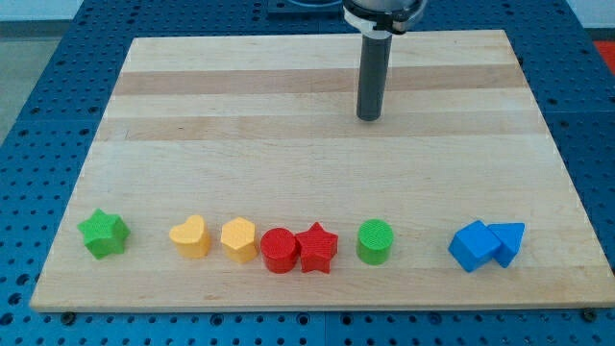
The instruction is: Point your arm at the center
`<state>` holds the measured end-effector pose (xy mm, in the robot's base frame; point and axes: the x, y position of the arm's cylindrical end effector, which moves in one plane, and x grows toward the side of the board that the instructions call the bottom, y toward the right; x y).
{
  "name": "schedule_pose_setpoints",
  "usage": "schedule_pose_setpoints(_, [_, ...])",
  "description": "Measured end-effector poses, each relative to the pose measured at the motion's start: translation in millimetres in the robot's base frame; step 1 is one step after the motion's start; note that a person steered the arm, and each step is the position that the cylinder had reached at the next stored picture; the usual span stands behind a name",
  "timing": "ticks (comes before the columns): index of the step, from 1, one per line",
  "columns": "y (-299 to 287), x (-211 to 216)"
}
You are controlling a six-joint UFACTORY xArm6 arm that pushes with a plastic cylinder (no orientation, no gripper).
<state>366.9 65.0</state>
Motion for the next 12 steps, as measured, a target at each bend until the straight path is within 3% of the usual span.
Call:
schedule_pose_setpoints(6, [-51, 0])
schedule_pose_setpoints(12, [-52, 5])
